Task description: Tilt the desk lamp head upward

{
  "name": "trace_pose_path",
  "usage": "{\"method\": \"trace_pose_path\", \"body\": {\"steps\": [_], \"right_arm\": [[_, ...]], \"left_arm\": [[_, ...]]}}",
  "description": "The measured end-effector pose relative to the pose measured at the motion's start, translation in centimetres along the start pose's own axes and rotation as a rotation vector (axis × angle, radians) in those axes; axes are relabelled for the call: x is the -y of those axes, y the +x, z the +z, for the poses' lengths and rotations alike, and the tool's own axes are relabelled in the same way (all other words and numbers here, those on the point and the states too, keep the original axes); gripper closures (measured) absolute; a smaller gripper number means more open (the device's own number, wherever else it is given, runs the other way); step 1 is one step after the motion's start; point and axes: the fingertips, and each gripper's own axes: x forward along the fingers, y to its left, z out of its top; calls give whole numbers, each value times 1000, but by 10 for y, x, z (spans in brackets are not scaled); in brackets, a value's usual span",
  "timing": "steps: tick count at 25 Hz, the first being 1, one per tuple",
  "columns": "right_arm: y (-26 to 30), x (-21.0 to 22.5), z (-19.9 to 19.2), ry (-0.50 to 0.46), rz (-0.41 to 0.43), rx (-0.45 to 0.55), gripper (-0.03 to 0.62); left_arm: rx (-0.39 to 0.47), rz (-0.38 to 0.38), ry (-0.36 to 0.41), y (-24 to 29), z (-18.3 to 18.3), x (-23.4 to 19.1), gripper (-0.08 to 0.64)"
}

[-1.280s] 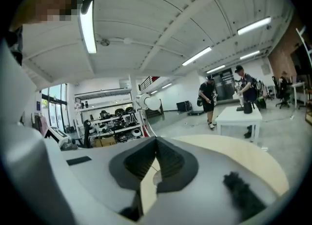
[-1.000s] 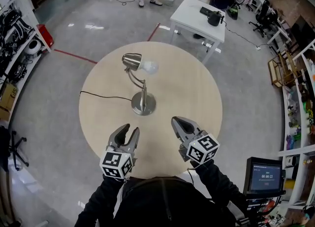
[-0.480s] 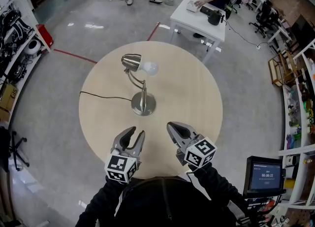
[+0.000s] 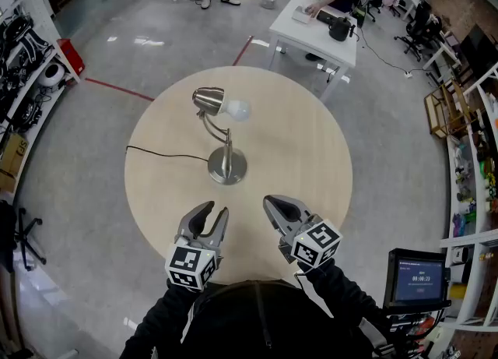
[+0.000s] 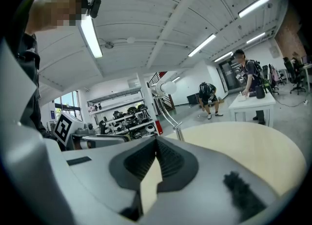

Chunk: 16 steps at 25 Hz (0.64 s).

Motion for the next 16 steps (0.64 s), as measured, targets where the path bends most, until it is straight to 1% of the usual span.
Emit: {"method": "trace_pose_path", "body": {"steps": [16], "right_arm": [[2,-2,0,-28,1,-15,588]], "left_arm": [[-2,7,-10,-3,-1,-2,420]]}}
